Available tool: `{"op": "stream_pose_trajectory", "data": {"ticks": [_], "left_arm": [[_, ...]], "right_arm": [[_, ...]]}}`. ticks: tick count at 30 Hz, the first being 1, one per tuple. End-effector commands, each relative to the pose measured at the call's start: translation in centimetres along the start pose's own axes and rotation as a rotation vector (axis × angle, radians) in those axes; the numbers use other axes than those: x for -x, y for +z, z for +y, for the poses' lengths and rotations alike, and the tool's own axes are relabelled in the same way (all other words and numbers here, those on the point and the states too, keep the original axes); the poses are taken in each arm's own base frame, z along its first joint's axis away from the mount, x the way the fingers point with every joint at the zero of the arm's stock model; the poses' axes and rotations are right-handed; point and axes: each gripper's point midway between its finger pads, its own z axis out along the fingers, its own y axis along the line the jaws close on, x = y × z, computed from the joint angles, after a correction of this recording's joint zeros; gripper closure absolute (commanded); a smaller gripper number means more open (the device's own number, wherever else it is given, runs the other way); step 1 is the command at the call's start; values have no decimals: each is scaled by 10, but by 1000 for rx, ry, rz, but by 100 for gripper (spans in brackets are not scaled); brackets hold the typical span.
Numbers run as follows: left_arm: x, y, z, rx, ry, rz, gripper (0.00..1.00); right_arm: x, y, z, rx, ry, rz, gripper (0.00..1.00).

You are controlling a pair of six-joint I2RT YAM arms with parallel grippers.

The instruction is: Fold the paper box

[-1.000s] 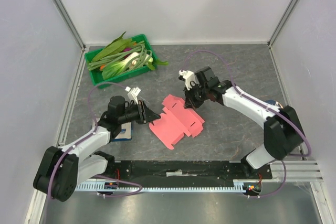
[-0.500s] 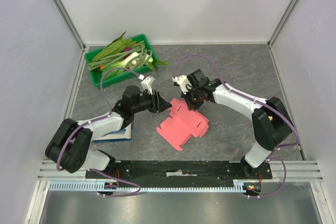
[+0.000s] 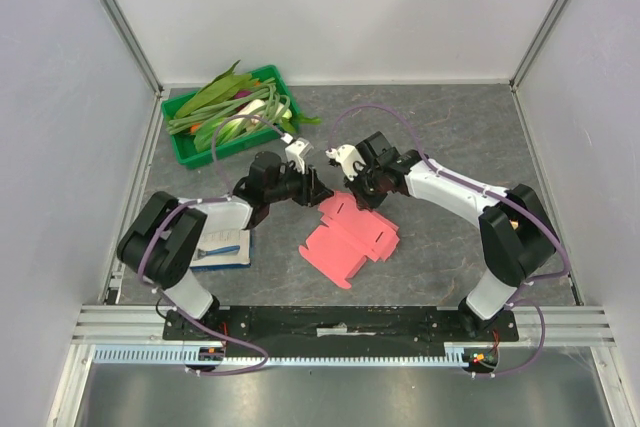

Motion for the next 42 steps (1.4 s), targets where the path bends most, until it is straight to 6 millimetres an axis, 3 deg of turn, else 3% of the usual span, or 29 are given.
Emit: {"op": "stream_pose_trajectory", "data": {"ticks": [1,6,11,13,14,15,21,23,25,26,27,32,37,42], "left_arm": [[-3,12,-6,-96,89,19,54],[-10,16,-2,-99,88,29,77],[6,5,-5,-66,111,-61,92],[6,1,-5,-56,109,-71,98],[9,-2,-8,-54,103,-80,98],[10,-3,-9,-57,101,-79,98],[15,-16,-17,-60,110,-105,98],[15,-20,-20,-66,116,-112,98],[18,-22,-22,-62,110,-122,98],[19,-24,-23,-64,105,-125,98],[23,-27,-26,-66,96,-130,98],[45,-35,-42,-85,-2,-149,98],[42,-38,-50,-102,-78,-101,97],[42,-44,-59,-138,-74,-100,84]], "right_arm": [[17,-3,-2,-2,-45,-58,100],[22,-1,-1,2,-34,-79,100],[24,-2,-6,-37,-6,-104,100],[24,-1,-5,-41,13,-120,95],[26,-3,-2,-30,14,-136,93],[26,-4,-2,-30,25,-141,82],[23,-13,-5,-73,42,-181,70],[27,-18,-3,-68,32,-206,71],[30,-20,-1,-58,32,-220,80],[31,-22,1,-47,31,-229,85],[32,-22,2,-46,31,-240,100],[44,-43,0,-110,0,-342,100],[50,-58,-4,-230,-32,-399,100],[58,-71,-5,-257,-85,-442,100]]}}
